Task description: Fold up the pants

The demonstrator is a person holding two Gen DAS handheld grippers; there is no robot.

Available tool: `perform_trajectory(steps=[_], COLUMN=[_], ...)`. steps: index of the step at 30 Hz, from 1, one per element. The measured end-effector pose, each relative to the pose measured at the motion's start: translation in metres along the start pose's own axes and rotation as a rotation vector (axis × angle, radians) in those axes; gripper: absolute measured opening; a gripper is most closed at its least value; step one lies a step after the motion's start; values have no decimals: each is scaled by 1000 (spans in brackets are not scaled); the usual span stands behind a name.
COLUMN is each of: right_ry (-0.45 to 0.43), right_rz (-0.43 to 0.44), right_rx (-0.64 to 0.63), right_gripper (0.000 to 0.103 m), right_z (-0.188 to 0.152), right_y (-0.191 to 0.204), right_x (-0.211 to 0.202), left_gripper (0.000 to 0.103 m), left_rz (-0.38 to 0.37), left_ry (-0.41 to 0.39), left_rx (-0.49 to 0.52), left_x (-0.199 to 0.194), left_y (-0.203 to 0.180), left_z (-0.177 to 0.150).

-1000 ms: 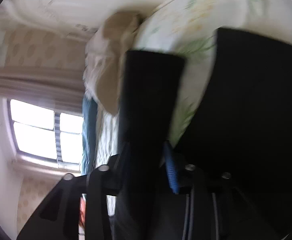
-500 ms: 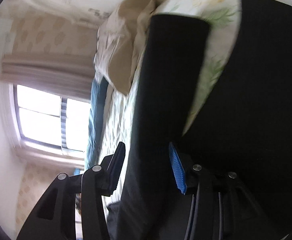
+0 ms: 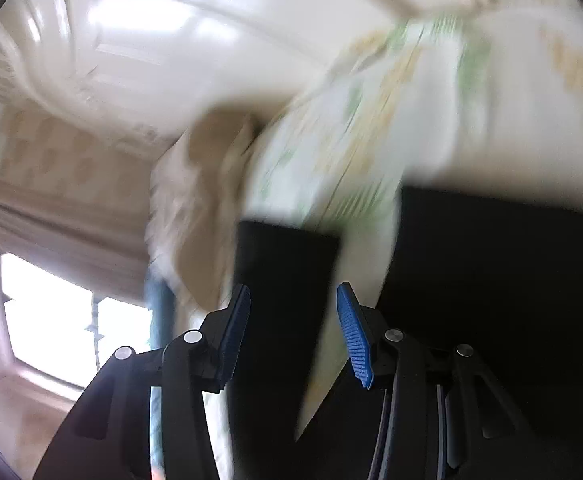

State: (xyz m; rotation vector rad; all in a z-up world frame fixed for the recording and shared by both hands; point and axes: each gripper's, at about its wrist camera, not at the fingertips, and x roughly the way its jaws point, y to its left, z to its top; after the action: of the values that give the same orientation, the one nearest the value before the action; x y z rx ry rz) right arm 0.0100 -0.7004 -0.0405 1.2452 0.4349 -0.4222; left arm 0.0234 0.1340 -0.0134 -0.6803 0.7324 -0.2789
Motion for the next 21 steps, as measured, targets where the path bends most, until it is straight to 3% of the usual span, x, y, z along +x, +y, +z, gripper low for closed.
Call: perform_trajectory(steps=[3,8,10,12,15,21], right_ry=[31,67,93,110,100,69], right_rz=[-11,-56,-36,-35,5,119], right_rx=[26,-56,-61,-82,-47,0], right_gripper=[40,39,33,18,8,5], right_z=[15,12,7,4,4,2], right_y=[-8,11,9,7,-3,-5], right_x=[13,29,31,32,26,1], left_gripper=[93,93,95,96,97,97], left_rz=[7,17,9,9,15,9], left_ry=[-4,-2,-1,2,6,9], left_rx=[12,20,18,20,27,16], left_x=[0,2,2,4,5,6], left_y=[-1,-2,-3,-3,-5,-4], left_z=[-1,-2,-2,-1,-2,0])
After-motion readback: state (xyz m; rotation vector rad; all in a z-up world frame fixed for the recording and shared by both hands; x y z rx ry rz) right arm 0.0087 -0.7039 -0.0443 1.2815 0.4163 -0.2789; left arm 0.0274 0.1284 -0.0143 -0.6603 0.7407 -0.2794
